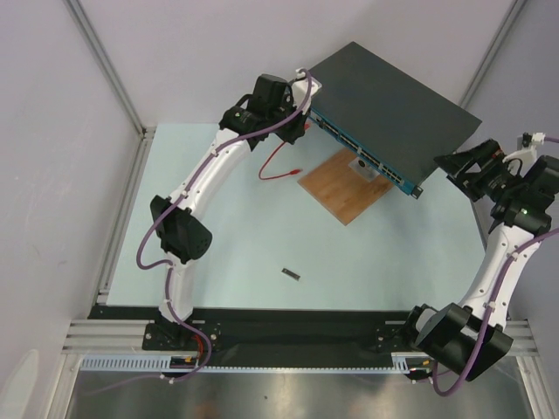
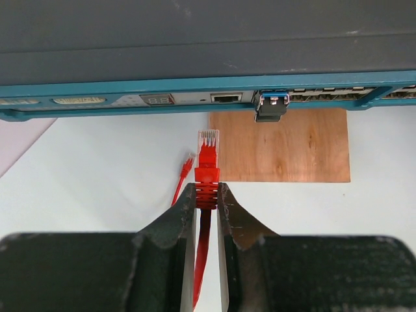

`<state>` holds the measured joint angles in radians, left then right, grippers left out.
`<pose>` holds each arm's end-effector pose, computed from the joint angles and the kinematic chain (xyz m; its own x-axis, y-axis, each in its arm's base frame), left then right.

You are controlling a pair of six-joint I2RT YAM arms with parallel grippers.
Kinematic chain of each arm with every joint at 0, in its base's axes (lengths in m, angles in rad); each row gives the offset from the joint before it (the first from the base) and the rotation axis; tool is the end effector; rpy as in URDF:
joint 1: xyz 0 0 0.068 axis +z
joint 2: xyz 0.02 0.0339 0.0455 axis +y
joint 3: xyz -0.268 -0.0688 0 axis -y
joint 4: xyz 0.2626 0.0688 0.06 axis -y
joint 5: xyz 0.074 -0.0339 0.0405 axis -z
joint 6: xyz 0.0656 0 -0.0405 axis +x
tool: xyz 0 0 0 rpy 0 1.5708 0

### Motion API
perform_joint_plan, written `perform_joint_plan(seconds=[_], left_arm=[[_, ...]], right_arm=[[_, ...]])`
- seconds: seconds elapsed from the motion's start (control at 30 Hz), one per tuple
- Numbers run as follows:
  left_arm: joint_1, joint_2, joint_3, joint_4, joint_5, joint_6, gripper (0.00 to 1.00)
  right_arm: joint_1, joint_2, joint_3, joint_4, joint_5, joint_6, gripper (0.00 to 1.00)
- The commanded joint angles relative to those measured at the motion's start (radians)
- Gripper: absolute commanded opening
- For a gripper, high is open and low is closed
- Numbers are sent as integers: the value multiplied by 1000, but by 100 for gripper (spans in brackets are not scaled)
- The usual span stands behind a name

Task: Insert the plug into the switch port

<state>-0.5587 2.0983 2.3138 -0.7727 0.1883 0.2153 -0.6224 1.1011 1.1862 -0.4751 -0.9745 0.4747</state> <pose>0.4311 -0.2840 0.3866 -0.2980 0.4338 -0.8503 0.7361 0.6716 0.0846 0.2411 -0.1062 0.3924 -0.4093 0.6096 -0.6789 -0.1207 0.7013 0.7025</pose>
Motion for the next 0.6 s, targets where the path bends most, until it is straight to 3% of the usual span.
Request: perform_joint_plan(seconds=[0.0, 0.57], left_arm=[[2, -14, 47, 16, 16, -47, 0], [-15, 5, 68, 56, 26, -50, 0]], right_arm=[[3, -1, -60, 116, -21, 114, 100], [147, 36, -123, 211, 40, 157, 97]])
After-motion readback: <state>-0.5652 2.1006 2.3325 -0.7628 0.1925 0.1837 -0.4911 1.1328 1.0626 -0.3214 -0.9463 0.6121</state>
